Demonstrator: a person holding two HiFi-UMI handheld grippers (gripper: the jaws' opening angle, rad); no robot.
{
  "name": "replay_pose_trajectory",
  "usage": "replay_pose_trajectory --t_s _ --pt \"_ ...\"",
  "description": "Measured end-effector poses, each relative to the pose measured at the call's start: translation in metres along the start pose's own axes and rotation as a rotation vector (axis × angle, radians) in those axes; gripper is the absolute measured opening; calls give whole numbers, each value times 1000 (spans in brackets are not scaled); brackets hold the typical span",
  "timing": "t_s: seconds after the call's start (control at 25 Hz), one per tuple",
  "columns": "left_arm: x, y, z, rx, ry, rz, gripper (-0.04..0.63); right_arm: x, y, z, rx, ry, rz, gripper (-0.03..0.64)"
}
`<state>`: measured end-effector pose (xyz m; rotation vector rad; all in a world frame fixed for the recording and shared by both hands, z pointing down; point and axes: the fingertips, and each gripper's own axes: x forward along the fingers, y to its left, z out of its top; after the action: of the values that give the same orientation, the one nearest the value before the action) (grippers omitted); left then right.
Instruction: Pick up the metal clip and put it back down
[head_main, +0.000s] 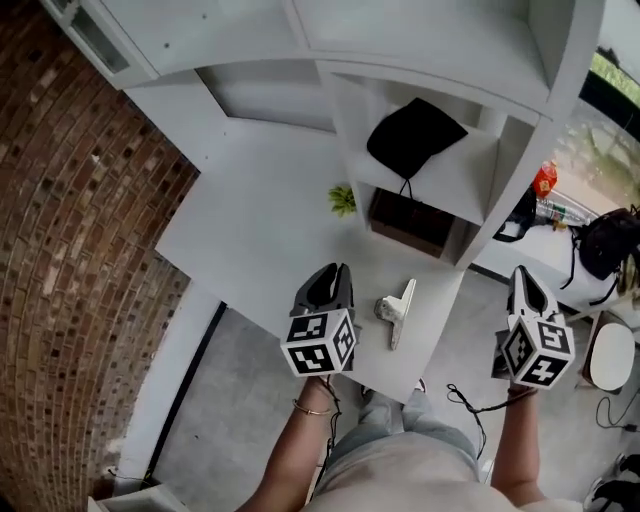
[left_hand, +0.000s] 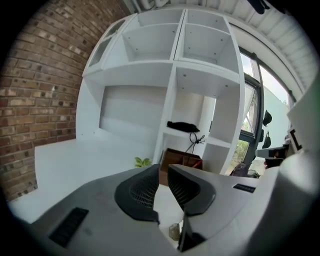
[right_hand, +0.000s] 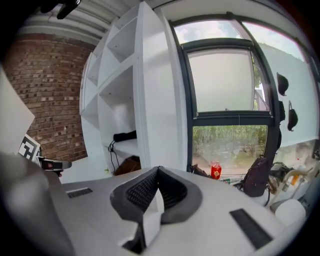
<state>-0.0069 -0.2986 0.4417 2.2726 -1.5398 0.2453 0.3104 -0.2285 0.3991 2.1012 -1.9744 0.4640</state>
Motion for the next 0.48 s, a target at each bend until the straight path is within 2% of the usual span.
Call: replay_pose_trajectory --t_s 0.2,0.36,0.48 --pt "-26 6 66 62 -127 70 14 -17 -16 59 -9 -127 -15 2" --pt "-45 10 103 60 -220 102 11 -26 -25 90 -20 -198 -17 2" --pt "-54 12 116 55 -255 103 11 -28 -31 97 -19 -216 -21 2"
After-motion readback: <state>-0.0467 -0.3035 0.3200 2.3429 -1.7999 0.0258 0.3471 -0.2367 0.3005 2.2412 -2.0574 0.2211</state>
